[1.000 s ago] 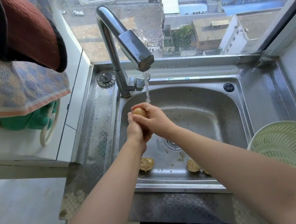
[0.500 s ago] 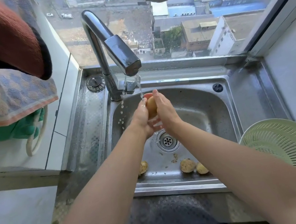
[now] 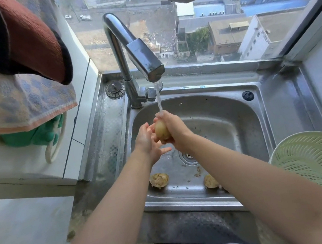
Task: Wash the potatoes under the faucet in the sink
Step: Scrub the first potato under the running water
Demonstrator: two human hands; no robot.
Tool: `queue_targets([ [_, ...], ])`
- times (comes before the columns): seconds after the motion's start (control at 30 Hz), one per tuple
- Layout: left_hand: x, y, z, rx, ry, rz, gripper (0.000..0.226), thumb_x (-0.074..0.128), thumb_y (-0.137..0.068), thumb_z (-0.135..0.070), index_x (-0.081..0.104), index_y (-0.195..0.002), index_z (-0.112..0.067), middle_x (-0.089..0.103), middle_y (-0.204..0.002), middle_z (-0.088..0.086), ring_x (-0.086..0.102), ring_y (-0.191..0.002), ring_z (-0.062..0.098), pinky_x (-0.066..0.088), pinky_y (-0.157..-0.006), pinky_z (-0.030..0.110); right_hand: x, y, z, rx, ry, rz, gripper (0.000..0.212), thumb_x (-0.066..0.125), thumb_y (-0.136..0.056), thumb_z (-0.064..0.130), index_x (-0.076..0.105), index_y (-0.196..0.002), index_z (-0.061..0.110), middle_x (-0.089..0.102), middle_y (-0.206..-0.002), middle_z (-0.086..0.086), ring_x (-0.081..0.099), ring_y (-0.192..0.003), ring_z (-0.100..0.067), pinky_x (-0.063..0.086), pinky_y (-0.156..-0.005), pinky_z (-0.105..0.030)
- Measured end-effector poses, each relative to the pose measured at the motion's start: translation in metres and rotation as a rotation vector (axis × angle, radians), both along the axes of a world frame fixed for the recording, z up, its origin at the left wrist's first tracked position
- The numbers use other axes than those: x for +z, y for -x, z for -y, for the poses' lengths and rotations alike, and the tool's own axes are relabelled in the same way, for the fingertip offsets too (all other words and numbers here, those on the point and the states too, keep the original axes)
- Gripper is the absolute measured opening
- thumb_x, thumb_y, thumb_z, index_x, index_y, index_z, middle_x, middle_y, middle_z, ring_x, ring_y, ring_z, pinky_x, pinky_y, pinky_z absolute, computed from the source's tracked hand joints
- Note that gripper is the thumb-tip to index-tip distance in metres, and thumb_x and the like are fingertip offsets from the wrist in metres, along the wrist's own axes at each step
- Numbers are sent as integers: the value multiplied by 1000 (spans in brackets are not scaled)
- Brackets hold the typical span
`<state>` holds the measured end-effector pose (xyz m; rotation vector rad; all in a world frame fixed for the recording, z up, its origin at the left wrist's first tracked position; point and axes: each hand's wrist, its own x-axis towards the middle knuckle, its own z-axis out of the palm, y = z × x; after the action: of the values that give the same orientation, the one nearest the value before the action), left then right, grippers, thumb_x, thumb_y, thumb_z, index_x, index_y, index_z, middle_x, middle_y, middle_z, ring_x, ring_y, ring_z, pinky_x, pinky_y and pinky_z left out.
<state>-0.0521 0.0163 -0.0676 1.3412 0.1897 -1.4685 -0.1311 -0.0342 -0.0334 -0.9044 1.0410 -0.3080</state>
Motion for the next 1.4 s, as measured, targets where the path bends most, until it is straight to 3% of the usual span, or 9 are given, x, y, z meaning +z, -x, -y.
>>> queue_targets([
  [0.17, 9, 19, 14, -100, 41, 88, 40, 29, -98, -48, 61, -94, -24, 61, -103, 11, 55, -102, 27, 41, -102, 53, 0, 28, 13, -45, -319, 231, 19, 56, -94, 27, 60, -88, 9, 62, -76, -7, 60, -59, -15, 53, -52, -24],
  [0.33, 15, 16, 16, -144, 108, 115, 44, 30, -98, -52, 61, -109, -23, 63, -104, 10, 57, -90, 23, 47, -72, 35, 2, 21, 13, -111, -175, 35, 38, 47, -98, 46, 60, -93, 11, 62, -82, -13, 58, -56, -19, 48, -44, -23],
  [0.4, 21, 17, 16, -220, 101, 194, 43, 41, -94, -55, 61, -116, -23, 62, -113, 10, 56, -97, 25, 49, -78, 37, 3, 15, 13, -159, -134, -69, 42, 36, -101, 45, 59, -102, 10, 61, -92, -18, 57, -60, -22, 45, -40, -22],
  [0.5, 25, 24, 14, -324, 158, 330, 50, 53, -86, -58, 59, -126, -28, 62, -125, 8, 59, -111, 22, 48, -97, 45, 6, 14, 15, -333, -326, 14, 40, 33, -102, 38, 53, -115, 7, 62, -100, -20, 59, -73, -26, 50, -48, -29],
  [0.63, 34, 36, 16, -346, 245, 544, 27, 43, -95, -34, 61, -112, -23, 61, -109, 5, 57, -105, 22, 49, -87, 36, 5, 22, 15, -336, -425, 123, 24, 35, -94, 23, 57, -100, 17, 59, -88, -11, 58, -76, -22, 48, -56, -29],
  [0.73, 35, 36, 15, -271, 183, 485, 34, 32, -100, -31, 64, -100, -20, 60, -101, 9, 57, -91, 21, 50, -75, 31, 4, 30, 16, -255, -456, 79, 21, 37, -95, 24, 56, -101, 16, 56, -90, -14, 55, -55, -19, 41, -39, -21],
  [0.83, 29, 32, 4, -308, 226, 415, 37, 28, -99, -30, 62, -110, -20, 57, -102, 11, 57, -79, 16, 51, -72, 26, 2, 30, 17, -226, -442, 10, 22, 36, -98, 26, 53, -95, 12, 54, -76, -14, 46, -35, -14, 30, -27, -15],
  [1.0, 32, 26, 3, -261, 167, 368, 42, 29, -95, -32, 62, -113, -13, 57, -90, 11, 51, -55, 10, 51, -63, 27, 7, 20, 10, -158, -293, -27, 22, 36, -99, 24, 55, -88, 19, 53, -73, -12, 38, -39, -12, 24, -29, -14],
  [1.4, 31, 23, 2, -198, 195, 218, 50, 19, -94, -21, 52, -129, -7, 56, -107, 21, 45, -67, 22, 49, -47, 25, -1, 16, 5, -54, -61, -137, 33, 28, -101, 29, 58, -89, 20, 52, -74, -13, 37, -40, -12, 27, -29, -15],
])
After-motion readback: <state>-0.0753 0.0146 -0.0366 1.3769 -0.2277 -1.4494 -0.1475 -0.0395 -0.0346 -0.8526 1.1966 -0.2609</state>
